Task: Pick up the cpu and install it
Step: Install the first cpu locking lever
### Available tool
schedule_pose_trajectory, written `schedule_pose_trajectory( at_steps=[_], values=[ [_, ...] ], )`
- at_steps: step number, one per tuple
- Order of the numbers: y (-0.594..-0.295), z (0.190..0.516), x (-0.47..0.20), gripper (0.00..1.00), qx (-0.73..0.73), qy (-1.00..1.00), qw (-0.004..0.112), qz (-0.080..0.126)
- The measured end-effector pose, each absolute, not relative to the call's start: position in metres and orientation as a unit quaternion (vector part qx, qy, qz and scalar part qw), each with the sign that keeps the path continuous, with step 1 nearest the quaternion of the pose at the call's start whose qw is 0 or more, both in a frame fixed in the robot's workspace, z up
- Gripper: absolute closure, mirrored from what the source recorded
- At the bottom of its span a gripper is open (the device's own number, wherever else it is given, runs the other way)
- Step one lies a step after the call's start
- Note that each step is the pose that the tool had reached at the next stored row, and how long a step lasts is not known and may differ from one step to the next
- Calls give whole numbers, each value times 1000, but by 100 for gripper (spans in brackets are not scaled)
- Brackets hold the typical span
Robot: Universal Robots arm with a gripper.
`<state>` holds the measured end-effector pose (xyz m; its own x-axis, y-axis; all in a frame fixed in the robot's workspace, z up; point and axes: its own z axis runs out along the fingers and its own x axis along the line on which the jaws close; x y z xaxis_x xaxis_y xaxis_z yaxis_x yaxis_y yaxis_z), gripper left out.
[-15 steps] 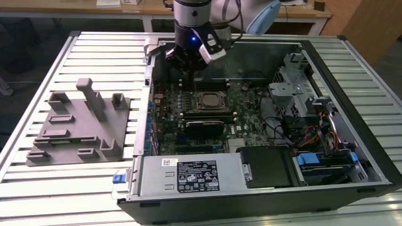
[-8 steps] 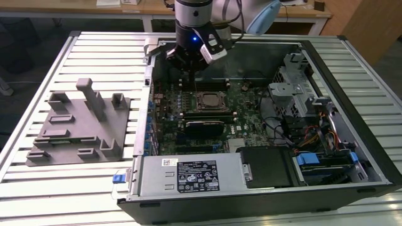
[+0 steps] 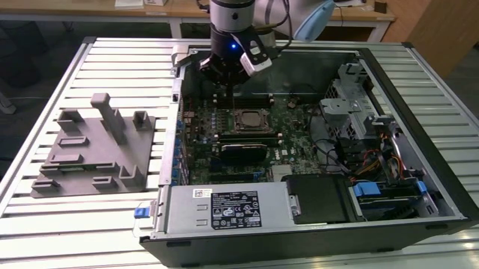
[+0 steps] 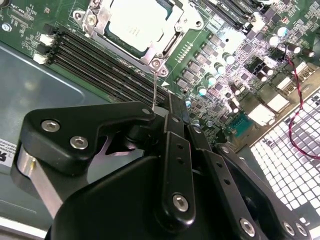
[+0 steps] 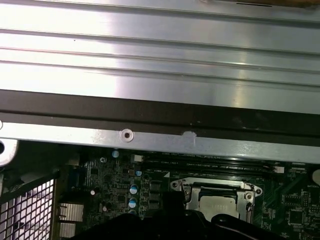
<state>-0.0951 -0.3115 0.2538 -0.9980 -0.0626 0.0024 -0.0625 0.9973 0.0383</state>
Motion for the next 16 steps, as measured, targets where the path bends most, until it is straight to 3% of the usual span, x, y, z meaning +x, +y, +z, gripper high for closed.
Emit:
schedule_pose_trajectory(
  at_steps=[16],
  values=[
    [-311, 254, -88, 89, 31, -999, 2, -19]
  ],
)
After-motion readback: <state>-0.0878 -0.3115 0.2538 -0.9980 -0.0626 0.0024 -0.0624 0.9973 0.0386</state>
